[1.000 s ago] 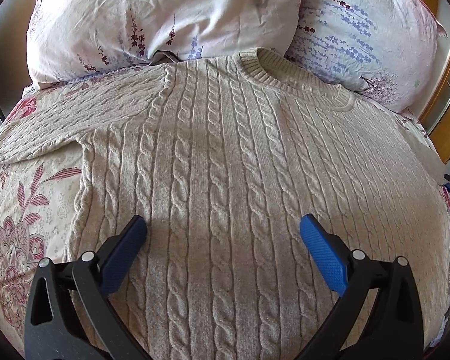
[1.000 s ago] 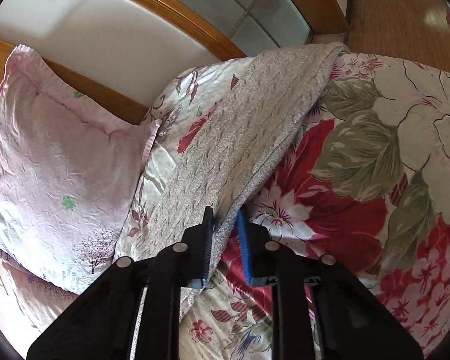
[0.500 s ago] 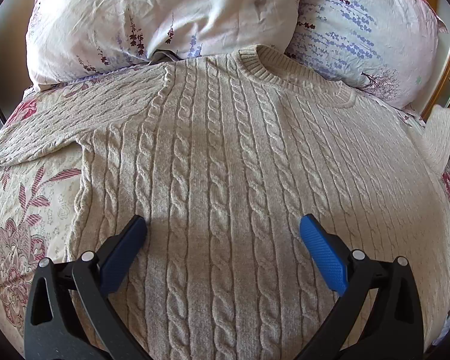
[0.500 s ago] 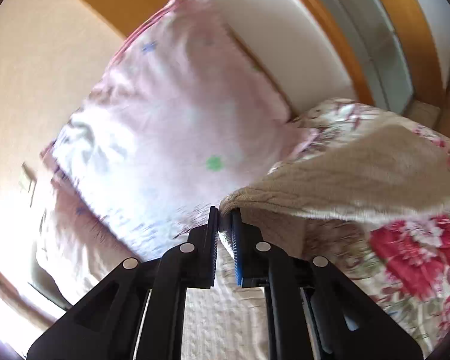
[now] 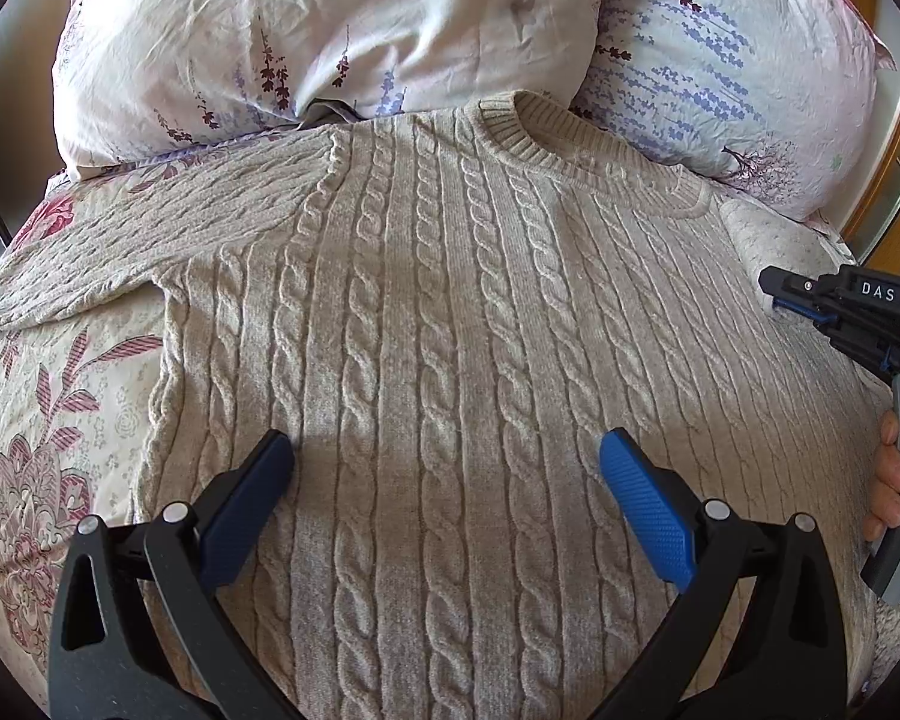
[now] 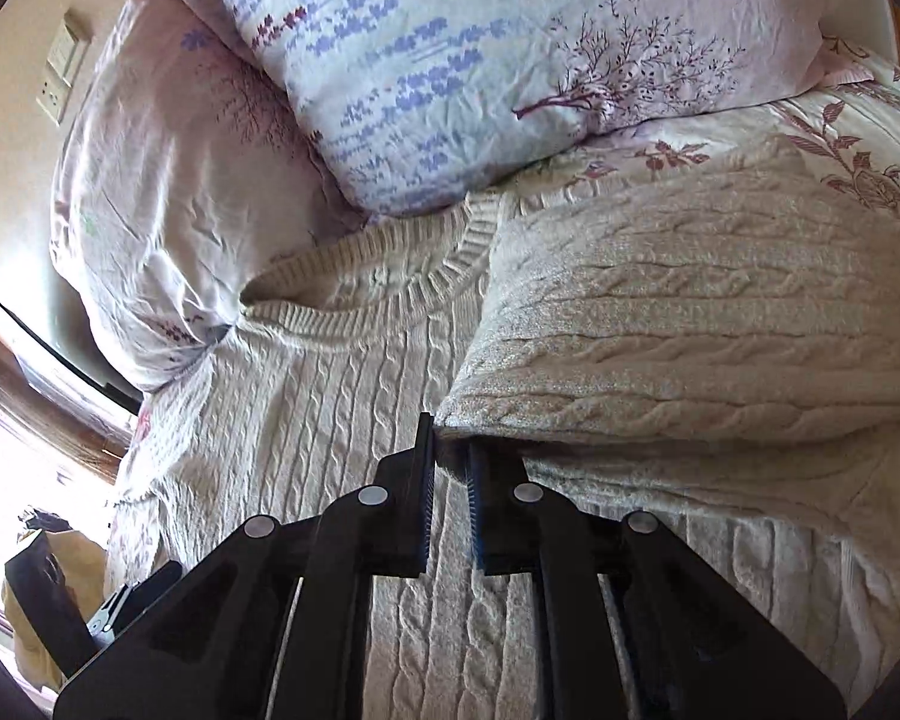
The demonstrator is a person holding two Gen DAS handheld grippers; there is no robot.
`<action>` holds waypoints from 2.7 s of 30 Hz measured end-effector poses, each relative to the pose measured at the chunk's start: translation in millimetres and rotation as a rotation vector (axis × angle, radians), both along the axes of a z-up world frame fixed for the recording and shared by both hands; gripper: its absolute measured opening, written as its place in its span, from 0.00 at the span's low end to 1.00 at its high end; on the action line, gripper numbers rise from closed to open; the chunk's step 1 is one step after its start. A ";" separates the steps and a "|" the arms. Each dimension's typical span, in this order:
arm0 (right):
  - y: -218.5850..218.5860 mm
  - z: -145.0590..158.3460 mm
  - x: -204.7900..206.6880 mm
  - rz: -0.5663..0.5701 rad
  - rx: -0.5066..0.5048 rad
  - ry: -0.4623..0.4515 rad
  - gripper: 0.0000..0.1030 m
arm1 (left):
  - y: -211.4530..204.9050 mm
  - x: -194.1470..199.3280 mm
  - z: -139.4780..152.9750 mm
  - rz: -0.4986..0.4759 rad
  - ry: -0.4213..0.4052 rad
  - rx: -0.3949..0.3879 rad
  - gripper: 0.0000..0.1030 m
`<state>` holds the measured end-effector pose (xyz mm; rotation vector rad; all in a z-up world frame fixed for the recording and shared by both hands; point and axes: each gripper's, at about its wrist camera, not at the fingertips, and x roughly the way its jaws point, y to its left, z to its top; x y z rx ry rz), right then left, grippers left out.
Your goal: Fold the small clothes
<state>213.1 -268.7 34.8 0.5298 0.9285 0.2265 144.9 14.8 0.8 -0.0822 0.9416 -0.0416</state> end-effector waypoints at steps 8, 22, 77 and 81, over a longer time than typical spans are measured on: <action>-67.1 33.0 -47.2 -0.210 0.173 -0.054 0.58 | 0.4 -1.0 1.0 0.002 -0.003 -0.011 0.98; -195.1 -12.7 -80.1 -0.771 0.324 0.073 0.47 | 0.6 -1.3 2.5 0.003 -0.004 -0.017 0.98; -75.3 -21.3 -67.2 -0.519 0.543 0.083 0.70 | 59.0 -17.4 11.7 0.173 -0.125 -0.316 0.98; -84.3 -13.7 -58.2 -0.601 0.469 0.018 0.71 | 59.1 -17.5 11.6 0.173 -0.126 -0.318 0.98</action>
